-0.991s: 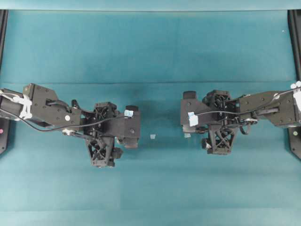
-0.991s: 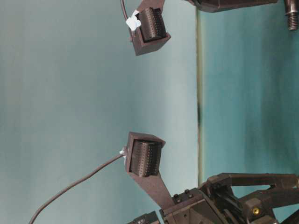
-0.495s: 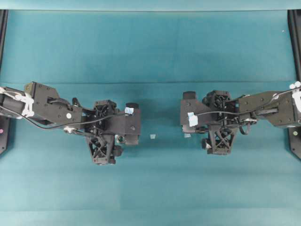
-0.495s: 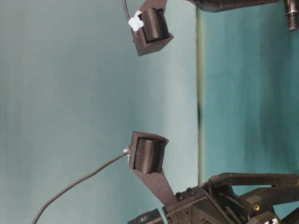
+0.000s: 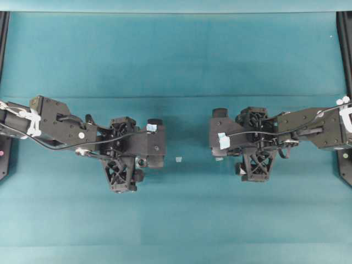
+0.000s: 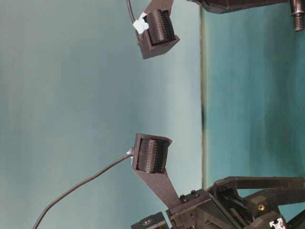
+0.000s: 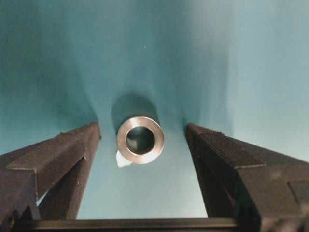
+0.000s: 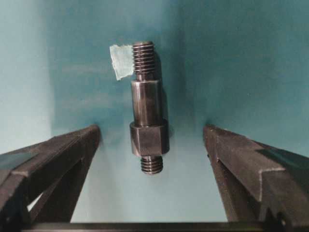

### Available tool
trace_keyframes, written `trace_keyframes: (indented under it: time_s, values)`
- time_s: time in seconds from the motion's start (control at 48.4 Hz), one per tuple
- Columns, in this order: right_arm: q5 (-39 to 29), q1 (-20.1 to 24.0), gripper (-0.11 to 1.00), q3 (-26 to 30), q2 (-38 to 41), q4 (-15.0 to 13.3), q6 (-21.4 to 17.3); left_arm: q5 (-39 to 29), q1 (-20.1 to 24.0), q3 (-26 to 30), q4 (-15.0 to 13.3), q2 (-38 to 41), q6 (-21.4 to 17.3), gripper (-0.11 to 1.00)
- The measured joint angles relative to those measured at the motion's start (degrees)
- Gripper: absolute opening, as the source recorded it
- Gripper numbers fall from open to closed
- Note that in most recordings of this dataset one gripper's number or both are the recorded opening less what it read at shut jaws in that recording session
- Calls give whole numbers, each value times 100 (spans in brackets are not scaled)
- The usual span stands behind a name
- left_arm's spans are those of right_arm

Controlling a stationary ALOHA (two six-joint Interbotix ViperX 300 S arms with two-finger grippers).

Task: Insert the washer onto the shaft with both hands.
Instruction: 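Lower both open grippers toward the washer and the threaded shaft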

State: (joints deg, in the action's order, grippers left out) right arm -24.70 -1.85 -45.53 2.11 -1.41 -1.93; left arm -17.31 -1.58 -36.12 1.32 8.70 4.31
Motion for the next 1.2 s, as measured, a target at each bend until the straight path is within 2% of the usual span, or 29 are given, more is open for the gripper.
trace_keyframes:
  time_s: [0.31, 0.661, 1.197]
  values:
    - [9, 0, 87, 0, 0, 0, 9, 0, 9, 9, 0, 9, 18, 82]
    - [9, -9, 87, 0, 0, 0, 9, 9, 26, 9, 0, 9, 18, 70]
    - [9, -9, 87, 0, 0, 0, 9, -9, 18, 9, 0, 9, -26, 66]
